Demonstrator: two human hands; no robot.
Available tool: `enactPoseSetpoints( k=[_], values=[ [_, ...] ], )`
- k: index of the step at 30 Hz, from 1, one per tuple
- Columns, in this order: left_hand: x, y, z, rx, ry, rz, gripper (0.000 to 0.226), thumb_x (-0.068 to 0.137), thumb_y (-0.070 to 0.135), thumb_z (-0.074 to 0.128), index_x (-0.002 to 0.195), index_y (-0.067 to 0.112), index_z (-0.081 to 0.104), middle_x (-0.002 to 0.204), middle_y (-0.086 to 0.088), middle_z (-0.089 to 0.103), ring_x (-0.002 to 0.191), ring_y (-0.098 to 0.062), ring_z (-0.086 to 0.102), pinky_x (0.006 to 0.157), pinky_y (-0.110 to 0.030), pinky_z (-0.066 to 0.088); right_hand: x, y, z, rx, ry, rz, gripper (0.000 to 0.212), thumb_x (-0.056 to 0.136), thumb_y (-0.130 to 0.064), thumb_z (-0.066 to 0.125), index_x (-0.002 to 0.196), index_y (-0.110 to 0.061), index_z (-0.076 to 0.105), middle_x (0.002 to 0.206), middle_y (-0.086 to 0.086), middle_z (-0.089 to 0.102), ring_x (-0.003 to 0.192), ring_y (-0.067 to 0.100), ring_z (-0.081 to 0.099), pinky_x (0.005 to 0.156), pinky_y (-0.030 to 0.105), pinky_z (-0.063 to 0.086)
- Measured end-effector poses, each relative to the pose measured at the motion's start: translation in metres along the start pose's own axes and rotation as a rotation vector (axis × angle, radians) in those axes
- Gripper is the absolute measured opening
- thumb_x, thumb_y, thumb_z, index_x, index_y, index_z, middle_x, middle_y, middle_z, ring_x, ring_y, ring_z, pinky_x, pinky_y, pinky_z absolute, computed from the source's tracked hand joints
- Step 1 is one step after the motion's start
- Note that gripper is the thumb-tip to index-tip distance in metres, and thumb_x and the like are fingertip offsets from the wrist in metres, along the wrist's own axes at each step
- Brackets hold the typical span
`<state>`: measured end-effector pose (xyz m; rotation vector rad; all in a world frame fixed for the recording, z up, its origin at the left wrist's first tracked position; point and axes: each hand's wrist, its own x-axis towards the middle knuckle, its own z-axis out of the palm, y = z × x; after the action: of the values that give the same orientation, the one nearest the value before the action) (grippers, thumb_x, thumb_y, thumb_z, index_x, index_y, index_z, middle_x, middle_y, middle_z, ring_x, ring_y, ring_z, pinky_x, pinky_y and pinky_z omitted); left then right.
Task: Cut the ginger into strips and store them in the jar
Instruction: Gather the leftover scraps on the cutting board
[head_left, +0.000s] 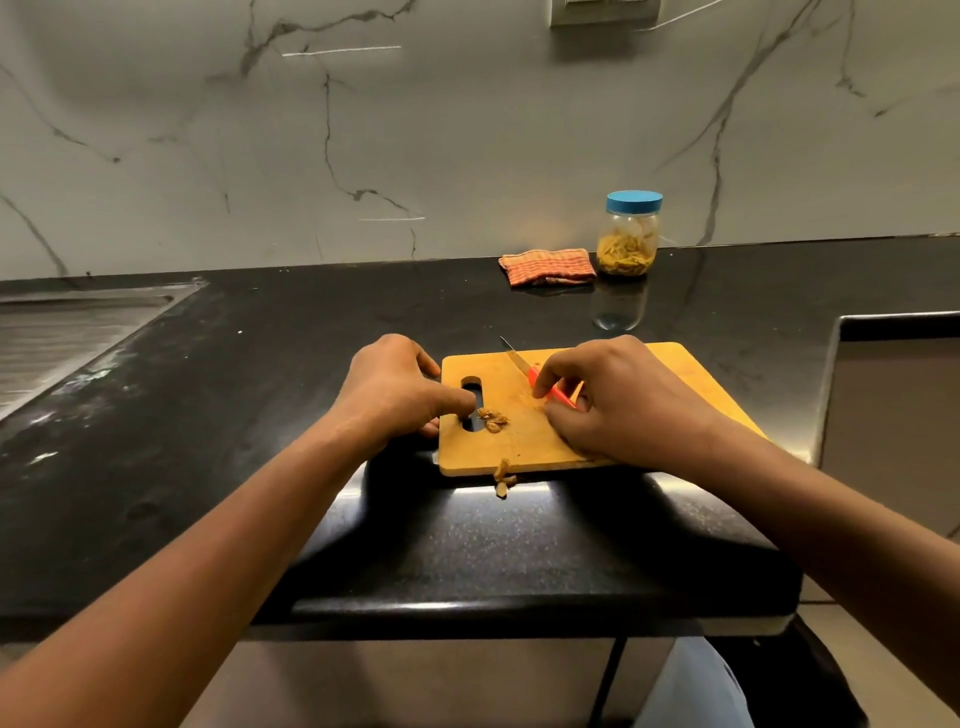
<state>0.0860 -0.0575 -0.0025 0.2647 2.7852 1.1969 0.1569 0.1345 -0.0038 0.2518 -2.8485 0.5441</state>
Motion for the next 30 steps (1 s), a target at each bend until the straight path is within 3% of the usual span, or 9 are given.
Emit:
enactPoseSetpoints(
  k=[4, 8, 12, 18, 22, 25, 30],
  values=[
    [0.006, -0.001, 0.0, 0.057, 0.044, 0.041, 0.036, 0.067, 0.028, 0.089, 0.092, 0.018, 0.065, 0.09, -0.004, 0.068, 0.069, -0.018, 0.073, 0.069, -0.036, 0.063, 0.0, 0.005, -0.005, -0.057, 0.002, 0.026, 0.024, 0.085, -0.024, 0.064, 0.108, -0.03, 0.068, 0.098, -0.007, 0.066, 0.075, 0.007, 0.059, 0.064, 0.016, 0.051],
    [0.01, -0.004, -0.001, 0.115, 0.045, 0.062, 0.039, 0.069, 0.031, 0.089, 0.097, 0.017, 0.066, 0.092, -0.003, 0.068, 0.075, -0.017, 0.071, 0.073, -0.037, 0.063, -0.003, 0.011, -0.011, -0.084, -0.015, 0.062, 0.034, 0.086, -0.024, 0.065, 0.118, -0.034, 0.061, 0.101, -0.008, 0.066, 0.079, 0.006, 0.059, 0.06, 0.007, 0.041],
    [0.009, -0.004, -0.001, 0.267, 0.072, 0.163, 0.043, 0.077, 0.037, 0.082, 0.114, 0.022, 0.066, 0.102, -0.001, 0.068, 0.091, -0.016, 0.066, 0.082, -0.035, 0.059, -0.008, 0.013, -0.013, -0.096, -0.018, 0.063, 0.036, 0.086, -0.024, 0.064, 0.121, -0.033, 0.061, 0.103, -0.009, 0.067, 0.079, 0.005, 0.059, 0.062, 0.008, 0.041],
    [-0.01, -0.003, -0.003, 0.332, -0.003, 0.366, 0.029, 0.089, 0.032, 0.069, 0.118, 0.032, 0.068, 0.106, 0.009, 0.064, 0.076, -0.005, 0.054, 0.07, -0.017, 0.045, -0.009, 0.012, -0.008, -0.165, 0.057, 0.019, 0.033, 0.084, -0.031, 0.065, 0.117, -0.033, 0.064, 0.104, -0.006, 0.063, 0.088, 0.008, 0.055, 0.073, 0.018, 0.042],
    [-0.017, 0.003, -0.005, 0.313, -0.169, 0.42, 0.025, 0.094, 0.022, 0.064, 0.118, 0.029, 0.069, 0.108, 0.014, 0.066, 0.091, -0.006, 0.06, 0.07, -0.011, 0.046, -0.009, -0.007, -0.01, -0.151, 0.077, -0.154, 0.034, 0.084, -0.031, 0.066, 0.118, -0.028, 0.064, 0.105, -0.004, 0.062, 0.089, 0.009, 0.056, 0.077, 0.026, 0.051],
    [-0.016, 0.003, -0.008, 0.287, -0.151, 0.439, 0.019, 0.091, 0.019, 0.068, 0.108, 0.026, 0.072, 0.098, 0.014, 0.068, 0.087, -0.004, 0.064, 0.07, -0.011, 0.051, -0.003, -0.024, -0.008, -0.025, -0.051, -0.253, 0.035, 0.084, -0.031, 0.067, 0.119, -0.03, 0.063, 0.102, -0.008, 0.066, 0.083, 0.006, 0.059, 0.071, 0.019, 0.05],
    [-0.017, -0.004, -0.011, 0.256, -0.043, 0.382, 0.021, 0.082, 0.019, 0.078, 0.098, 0.024, 0.066, 0.09, 0.008, 0.069, 0.078, -0.003, 0.065, 0.065, -0.012, 0.052, 0.018, -0.026, 0.006, -0.041, -0.146, -0.307, 0.035, 0.086, -0.03, 0.065, 0.121, -0.03, 0.062, 0.113, -0.013, 0.066, 0.086, -0.006, 0.049, 0.063, 0.004, 0.035]
  ],
)
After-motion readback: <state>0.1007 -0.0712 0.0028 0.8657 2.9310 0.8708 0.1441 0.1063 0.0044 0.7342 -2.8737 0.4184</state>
